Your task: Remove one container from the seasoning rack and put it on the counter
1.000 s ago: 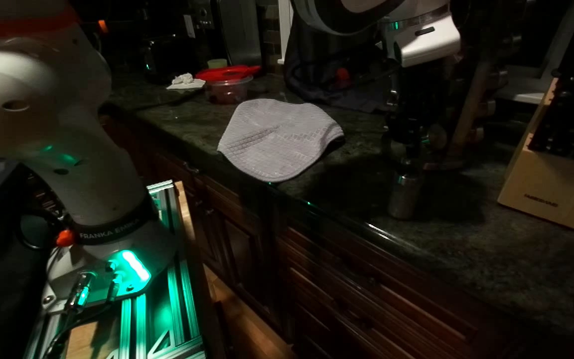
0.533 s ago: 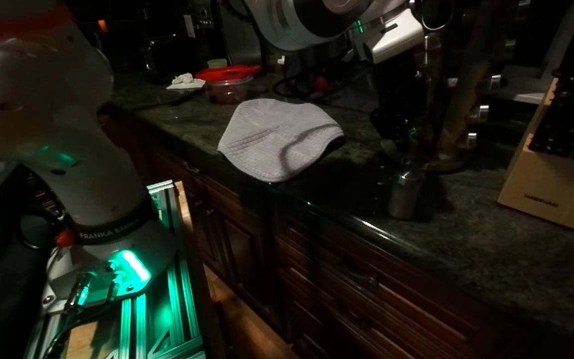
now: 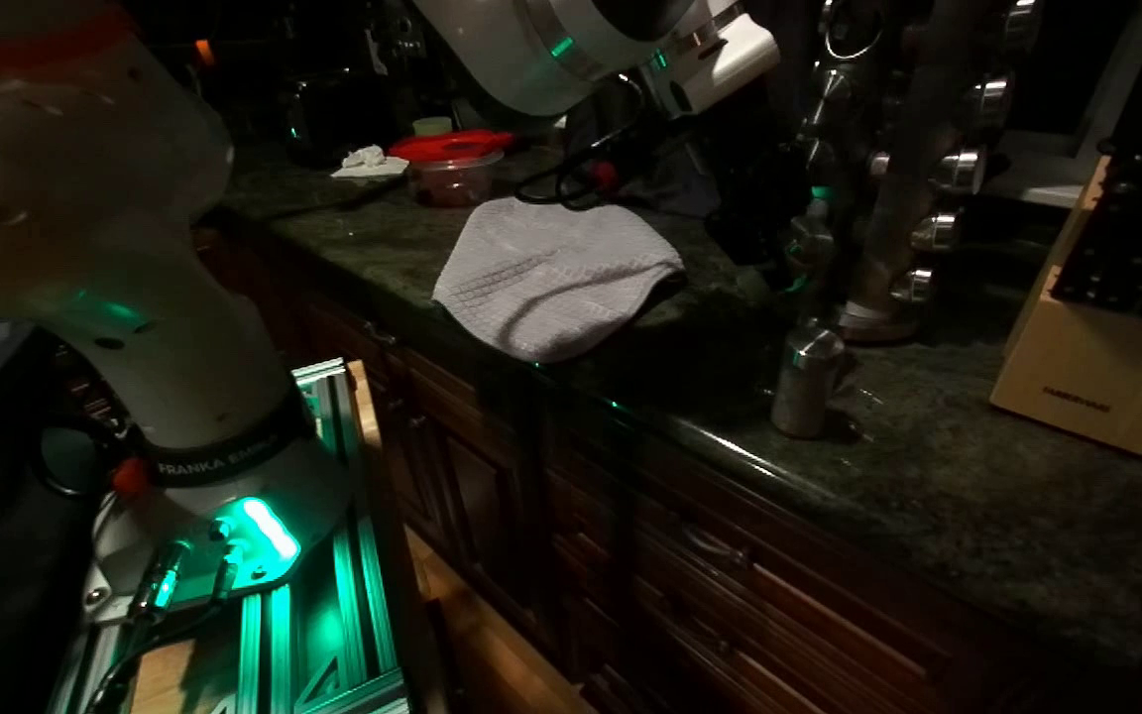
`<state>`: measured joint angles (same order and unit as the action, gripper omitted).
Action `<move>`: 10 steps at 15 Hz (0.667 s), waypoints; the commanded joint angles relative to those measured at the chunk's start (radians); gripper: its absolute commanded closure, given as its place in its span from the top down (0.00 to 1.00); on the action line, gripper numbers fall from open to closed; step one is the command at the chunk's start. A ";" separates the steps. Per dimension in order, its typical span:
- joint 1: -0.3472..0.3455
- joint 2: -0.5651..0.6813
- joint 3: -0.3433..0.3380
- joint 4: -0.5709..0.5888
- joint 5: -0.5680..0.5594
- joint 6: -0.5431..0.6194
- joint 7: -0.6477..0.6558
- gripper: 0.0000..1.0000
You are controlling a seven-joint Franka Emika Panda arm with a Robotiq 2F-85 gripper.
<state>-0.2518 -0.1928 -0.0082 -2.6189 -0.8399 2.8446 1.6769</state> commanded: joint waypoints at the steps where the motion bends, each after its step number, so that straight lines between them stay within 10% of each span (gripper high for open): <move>1: -0.036 -0.036 0.060 -0.023 -0.164 -0.010 0.186 0.23; 10: -0.028 0.015 0.164 -0.007 -0.373 -0.147 0.521 0.23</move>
<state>-0.2745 -0.1855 0.1230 -2.6257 -1.1407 2.7499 2.0827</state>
